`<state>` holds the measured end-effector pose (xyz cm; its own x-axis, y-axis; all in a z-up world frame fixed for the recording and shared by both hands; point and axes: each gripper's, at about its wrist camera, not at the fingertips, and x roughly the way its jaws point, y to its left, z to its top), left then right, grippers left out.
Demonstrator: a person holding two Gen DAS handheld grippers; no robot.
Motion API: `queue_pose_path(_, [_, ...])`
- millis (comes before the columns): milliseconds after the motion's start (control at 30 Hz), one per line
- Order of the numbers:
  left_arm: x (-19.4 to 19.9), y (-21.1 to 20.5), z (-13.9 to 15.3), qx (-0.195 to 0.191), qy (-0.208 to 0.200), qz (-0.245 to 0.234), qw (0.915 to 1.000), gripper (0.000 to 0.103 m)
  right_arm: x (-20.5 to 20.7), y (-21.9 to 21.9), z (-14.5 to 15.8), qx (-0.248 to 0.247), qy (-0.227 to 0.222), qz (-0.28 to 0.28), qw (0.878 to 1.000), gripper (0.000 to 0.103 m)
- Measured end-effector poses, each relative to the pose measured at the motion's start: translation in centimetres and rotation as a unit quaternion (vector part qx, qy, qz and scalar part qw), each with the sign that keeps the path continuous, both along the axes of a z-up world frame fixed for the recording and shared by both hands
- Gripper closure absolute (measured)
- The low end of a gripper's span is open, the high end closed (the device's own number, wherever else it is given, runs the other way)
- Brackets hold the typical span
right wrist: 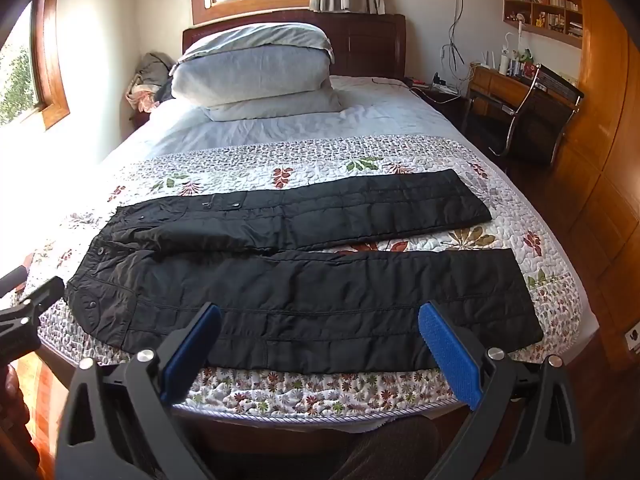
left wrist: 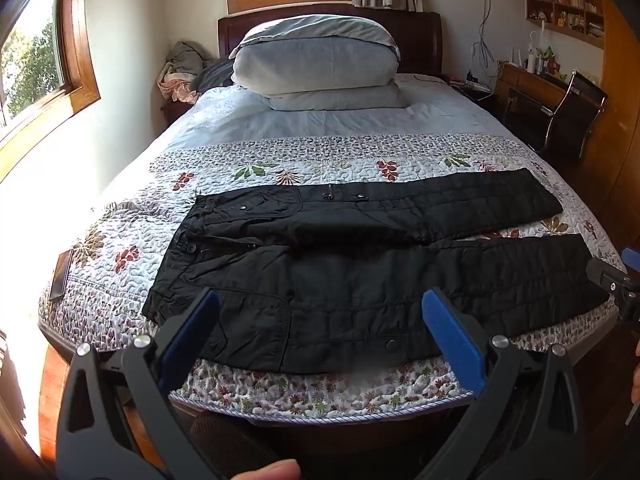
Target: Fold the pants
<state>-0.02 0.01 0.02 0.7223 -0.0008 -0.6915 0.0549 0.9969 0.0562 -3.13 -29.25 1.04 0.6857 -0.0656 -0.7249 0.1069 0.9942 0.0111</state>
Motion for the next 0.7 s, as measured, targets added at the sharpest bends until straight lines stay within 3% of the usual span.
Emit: queue_pose_path(700, [0.15,0.03,-0.09,0.002,0.004,-0.001,1.0,0.002,0.06,-0.14,0.05,0.001,-0.001,-0.001,1.0,0.003])
